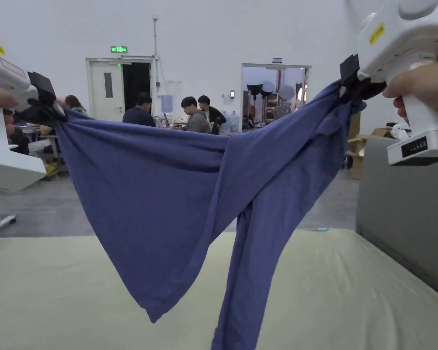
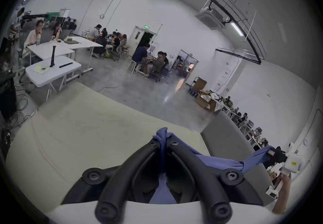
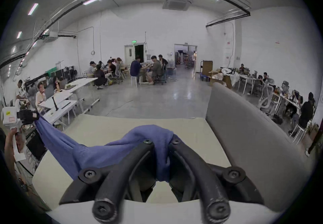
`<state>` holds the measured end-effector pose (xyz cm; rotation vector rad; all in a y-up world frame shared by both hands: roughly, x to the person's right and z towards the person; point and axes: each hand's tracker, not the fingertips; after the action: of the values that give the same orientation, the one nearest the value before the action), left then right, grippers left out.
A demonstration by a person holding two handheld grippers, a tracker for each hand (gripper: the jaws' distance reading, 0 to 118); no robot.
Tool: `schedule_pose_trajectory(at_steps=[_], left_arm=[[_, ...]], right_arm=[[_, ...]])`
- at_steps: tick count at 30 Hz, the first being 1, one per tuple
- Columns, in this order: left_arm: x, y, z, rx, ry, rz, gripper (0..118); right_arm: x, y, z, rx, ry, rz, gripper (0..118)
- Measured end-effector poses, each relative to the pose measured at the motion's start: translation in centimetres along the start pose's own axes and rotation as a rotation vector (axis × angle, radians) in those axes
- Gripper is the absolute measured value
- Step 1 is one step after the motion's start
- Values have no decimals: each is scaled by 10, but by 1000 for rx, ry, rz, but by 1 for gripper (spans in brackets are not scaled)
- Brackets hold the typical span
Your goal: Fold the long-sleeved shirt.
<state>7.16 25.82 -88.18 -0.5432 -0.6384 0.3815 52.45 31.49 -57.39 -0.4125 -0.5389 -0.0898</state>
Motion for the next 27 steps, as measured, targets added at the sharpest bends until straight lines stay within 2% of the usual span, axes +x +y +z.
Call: schedule_pose_trajectory(at_steps=[5,7,12,15,17,21,27], left_arm=[[7,-3,-17,-2,-8,-6,1],[-14,18,-45,-9,-6,-24,1],[-38,-25,-73,-79,-11,-18,1],[-72,-77,-102,-187,36,-1,1],[-101,-119,-123,-268,52,28,1],[-147,-215,-140,-435,117,78,1],[-189,-319,-105,-612,148,69,1]], right_arm=[[6,-2,-22,8,-16,-22,7],[7,-12,-32,5,-19,-26,7],[13,-74,-77,-89,-27,6,7],[15,-142,-114,-201,-29,80,7],[17,-197,-138,-286,-14,97,7],[23,-311,-163,-444,28,52,7],[33,-452,-135,-607,97,70,7]])
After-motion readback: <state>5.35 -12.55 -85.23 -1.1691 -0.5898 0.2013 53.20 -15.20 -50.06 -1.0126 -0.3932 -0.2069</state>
